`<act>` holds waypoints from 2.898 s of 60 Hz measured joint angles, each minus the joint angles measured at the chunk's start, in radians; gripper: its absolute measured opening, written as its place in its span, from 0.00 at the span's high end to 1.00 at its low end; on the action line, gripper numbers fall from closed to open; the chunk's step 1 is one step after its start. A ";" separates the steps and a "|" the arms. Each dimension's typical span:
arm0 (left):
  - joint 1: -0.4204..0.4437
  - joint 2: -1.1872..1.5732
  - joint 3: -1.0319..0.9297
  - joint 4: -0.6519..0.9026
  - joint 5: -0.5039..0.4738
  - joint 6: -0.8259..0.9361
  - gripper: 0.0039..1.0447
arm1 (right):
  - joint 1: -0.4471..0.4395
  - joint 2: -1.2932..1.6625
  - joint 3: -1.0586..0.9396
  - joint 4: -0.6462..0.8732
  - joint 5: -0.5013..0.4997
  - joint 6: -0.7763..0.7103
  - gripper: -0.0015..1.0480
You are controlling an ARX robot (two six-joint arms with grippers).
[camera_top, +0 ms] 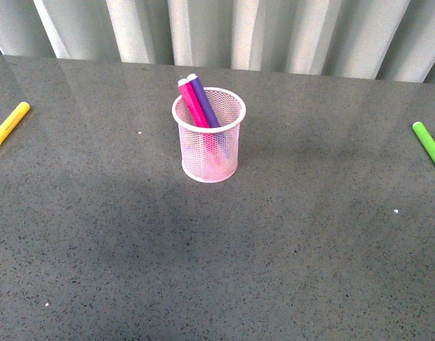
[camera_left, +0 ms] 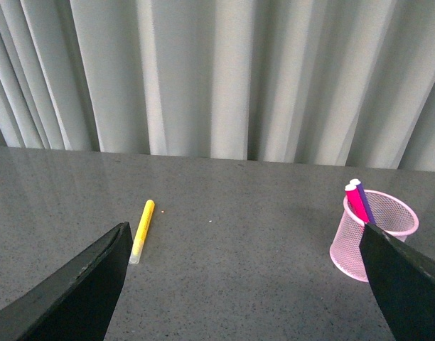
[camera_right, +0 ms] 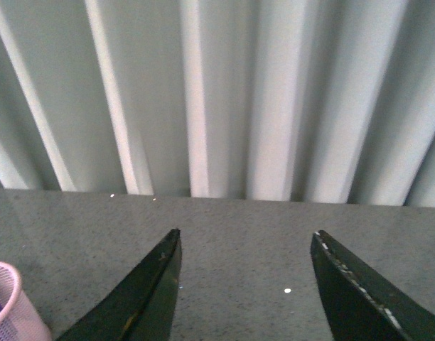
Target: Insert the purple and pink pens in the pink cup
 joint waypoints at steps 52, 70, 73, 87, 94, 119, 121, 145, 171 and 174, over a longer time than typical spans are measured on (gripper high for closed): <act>0.000 0.000 0.000 0.000 0.002 0.000 0.06 | -0.224 -0.748 -0.284 -0.451 -0.212 -0.019 0.97; 0.000 0.000 0.000 0.000 0.002 0.000 0.06 | -0.224 -0.976 -0.288 -0.656 -0.212 -0.019 0.97; 0.000 0.000 0.000 0.000 0.002 0.000 0.06 | -0.224 -1.006 -0.288 -0.683 -0.212 -0.019 0.97; 0.000 0.000 0.000 0.000 0.002 0.000 0.06 | -0.224 -1.148 -0.289 -0.819 -0.212 -0.019 0.97; 0.000 0.000 0.000 0.000 0.002 0.000 0.06 | -0.224 -1.195 -0.289 -0.865 -0.212 -0.019 0.97; 0.000 0.000 0.000 0.000 0.002 0.000 0.06 | -0.224 -1.424 -0.288 -1.129 -0.212 -0.019 0.97; 0.000 0.000 0.000 0.000 0.002 0.000 0.06 | -0.224 -1.453 -0.288 -1.156 -0.212 -0.019 0.97; 0.000 -0.001 0.000 0.000 0.002 0.000 0.06 | -0.224 -1.488 -0.288 -1.165 -0.211 -0.019 0.66; 0.000 -0.001 0.000 0.000 0.002 0.000 0.06 | -0.224 -1.488 -0.288 -1.165 -0.211 -0.019 0.07; 0.000 -0.001 0.000 0.000 0.002 0.000 0.06 | -0.224 -1.488 -0.288 -1.165 -0.211 -0.019 0.07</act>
